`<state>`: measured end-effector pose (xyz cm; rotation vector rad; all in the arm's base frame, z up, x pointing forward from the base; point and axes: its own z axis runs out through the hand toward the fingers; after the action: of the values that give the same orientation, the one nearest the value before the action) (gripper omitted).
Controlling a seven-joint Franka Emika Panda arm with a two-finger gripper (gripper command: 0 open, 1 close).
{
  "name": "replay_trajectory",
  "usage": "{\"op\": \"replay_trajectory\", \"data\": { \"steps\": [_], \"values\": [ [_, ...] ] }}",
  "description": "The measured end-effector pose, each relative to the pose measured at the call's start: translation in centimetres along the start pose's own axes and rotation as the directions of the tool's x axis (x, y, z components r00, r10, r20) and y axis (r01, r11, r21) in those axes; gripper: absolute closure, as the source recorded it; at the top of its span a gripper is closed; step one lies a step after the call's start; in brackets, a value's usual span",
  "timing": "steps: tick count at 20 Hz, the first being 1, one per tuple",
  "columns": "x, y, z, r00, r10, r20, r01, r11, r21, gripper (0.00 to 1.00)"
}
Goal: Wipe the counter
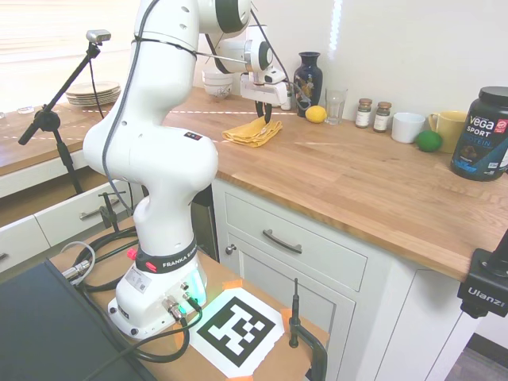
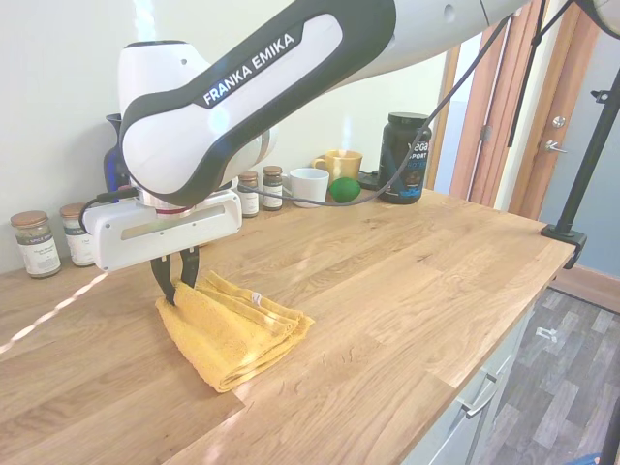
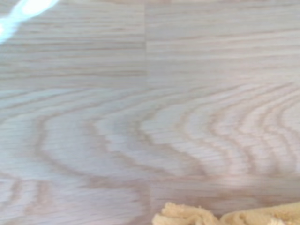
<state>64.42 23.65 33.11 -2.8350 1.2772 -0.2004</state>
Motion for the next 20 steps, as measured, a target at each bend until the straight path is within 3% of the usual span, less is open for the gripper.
{"op": "replay_trajectory", "data": {
  "steps": [20],
  "values": [
    [0.00, 0.00, -0.10, 1.000, 0.004, 0.005, -0.004, 1.000, 0.003, 0.00]
  ]
}}
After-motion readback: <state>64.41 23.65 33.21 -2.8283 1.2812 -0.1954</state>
